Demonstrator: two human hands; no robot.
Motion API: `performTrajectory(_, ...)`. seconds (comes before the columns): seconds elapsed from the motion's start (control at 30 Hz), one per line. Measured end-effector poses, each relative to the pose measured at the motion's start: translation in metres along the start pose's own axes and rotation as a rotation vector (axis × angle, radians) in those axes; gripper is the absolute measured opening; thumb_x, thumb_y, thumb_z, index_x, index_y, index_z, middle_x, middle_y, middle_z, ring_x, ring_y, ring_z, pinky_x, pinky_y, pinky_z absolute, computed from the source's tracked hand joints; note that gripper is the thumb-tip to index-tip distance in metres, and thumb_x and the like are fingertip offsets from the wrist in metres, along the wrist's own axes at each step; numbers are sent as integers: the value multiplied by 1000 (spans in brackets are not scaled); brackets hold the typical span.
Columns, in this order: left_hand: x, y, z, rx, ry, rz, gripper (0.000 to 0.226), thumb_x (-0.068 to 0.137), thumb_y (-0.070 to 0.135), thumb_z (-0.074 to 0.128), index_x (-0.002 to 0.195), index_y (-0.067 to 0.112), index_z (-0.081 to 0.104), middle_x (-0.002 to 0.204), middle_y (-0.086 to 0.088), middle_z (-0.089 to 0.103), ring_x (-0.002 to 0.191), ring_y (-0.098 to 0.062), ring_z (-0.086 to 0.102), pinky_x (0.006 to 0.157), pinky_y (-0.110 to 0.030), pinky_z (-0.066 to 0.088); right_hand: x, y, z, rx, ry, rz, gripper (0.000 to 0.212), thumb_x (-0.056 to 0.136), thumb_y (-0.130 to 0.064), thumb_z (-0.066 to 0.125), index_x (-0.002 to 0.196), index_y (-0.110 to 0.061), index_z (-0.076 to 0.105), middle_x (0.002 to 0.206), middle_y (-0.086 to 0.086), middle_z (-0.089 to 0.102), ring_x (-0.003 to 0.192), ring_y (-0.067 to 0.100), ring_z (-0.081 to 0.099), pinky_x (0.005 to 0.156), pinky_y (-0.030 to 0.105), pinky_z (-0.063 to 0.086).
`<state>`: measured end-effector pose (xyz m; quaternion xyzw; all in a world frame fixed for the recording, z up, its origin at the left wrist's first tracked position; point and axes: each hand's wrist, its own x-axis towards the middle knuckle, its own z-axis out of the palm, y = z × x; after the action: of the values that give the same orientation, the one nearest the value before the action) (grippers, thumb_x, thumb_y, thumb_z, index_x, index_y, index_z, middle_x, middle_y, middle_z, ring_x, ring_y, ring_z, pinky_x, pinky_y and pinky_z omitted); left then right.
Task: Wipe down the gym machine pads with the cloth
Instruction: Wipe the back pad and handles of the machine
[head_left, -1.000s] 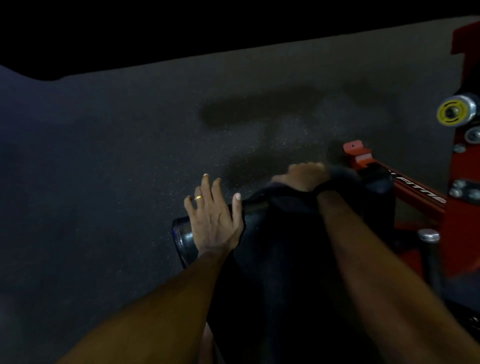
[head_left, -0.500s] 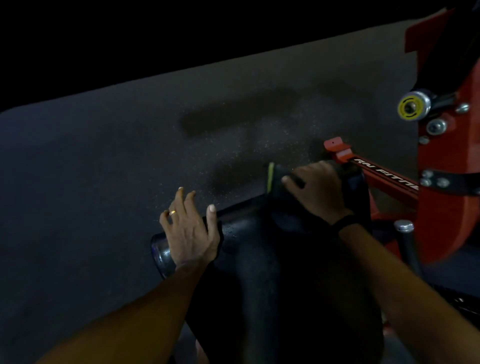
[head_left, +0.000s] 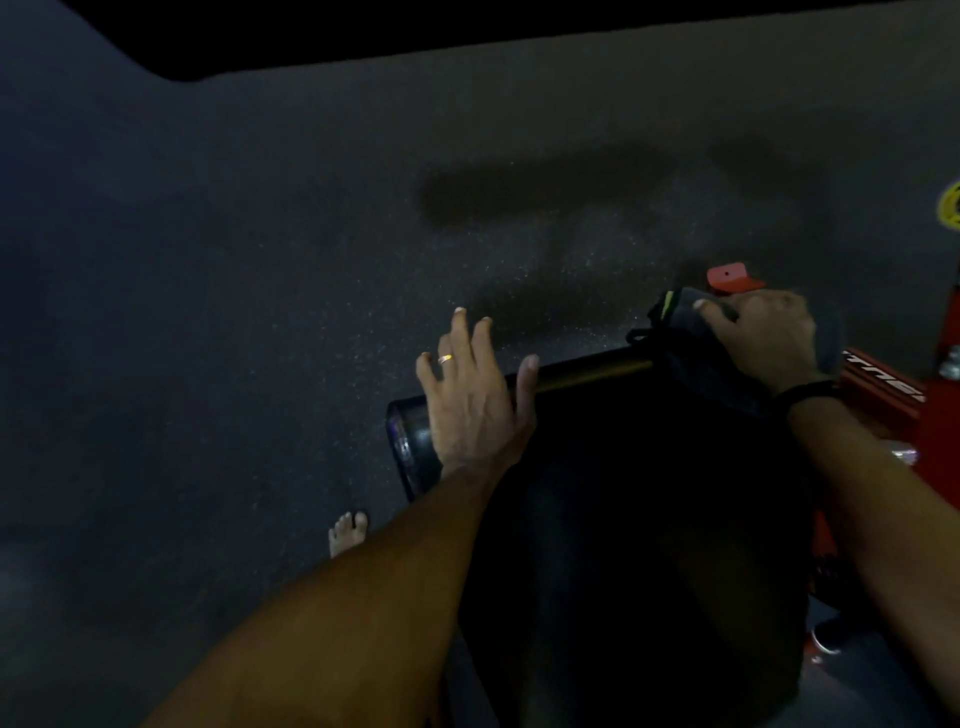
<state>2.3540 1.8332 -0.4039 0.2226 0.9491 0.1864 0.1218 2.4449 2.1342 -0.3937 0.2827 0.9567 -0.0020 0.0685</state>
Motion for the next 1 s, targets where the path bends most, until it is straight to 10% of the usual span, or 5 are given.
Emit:
performTrajectory(0.27, -2, -5, -3, -226, 67, 77, 81, 96, 67, 14, 152, 12, 31, 164, -9, 23, 147, -23, 30, 122, -53, 12, -33, -137, 4, 41, -6, -150, 61, 94, -59, 43, 82, -8, 74, 78, 18, 71, 77, 38, 66, 73, 43, 47)
performTrajectory(0.5, -14, -44, -30, -884, 369, -58, 79, 95, 66, 36, 147, 6, 41, 155, -12, 41, 145, -12, 33, 125, -49, 9, -69, -270, 20, 79, 156, -378, 37, 90, -34, 41, 69, -11, 61, 52, 8, 60, 42, 29, 58, 48, 32, 46)
performTrajectory(0.73, -41, -113, -61, -726, 391, 28, 63, 98, 45, 41, 144, 2, 44, 147, -8, 50, 139, -17, 42, 122, -56, 13, -137, -334, 23, 178, 195, -188, 38, 91, -50, 53, 114, -23, 69, 123, 7, 64, 121, 34, 54, 108, 67, 24)
performTrajectory(1.0, -40, -97, -64, -584, 330, 320, 56, 100, 39, 41, 142, 2, 45, 147, -9, 50, 141, -19, 43, 124, -51, 9, -208, -330, 43, 70, 153, -22, 115, 69, -44, 83, 156, -29, 9, 166, 8, 21, 152, 39, 13, 110, 76, 14)
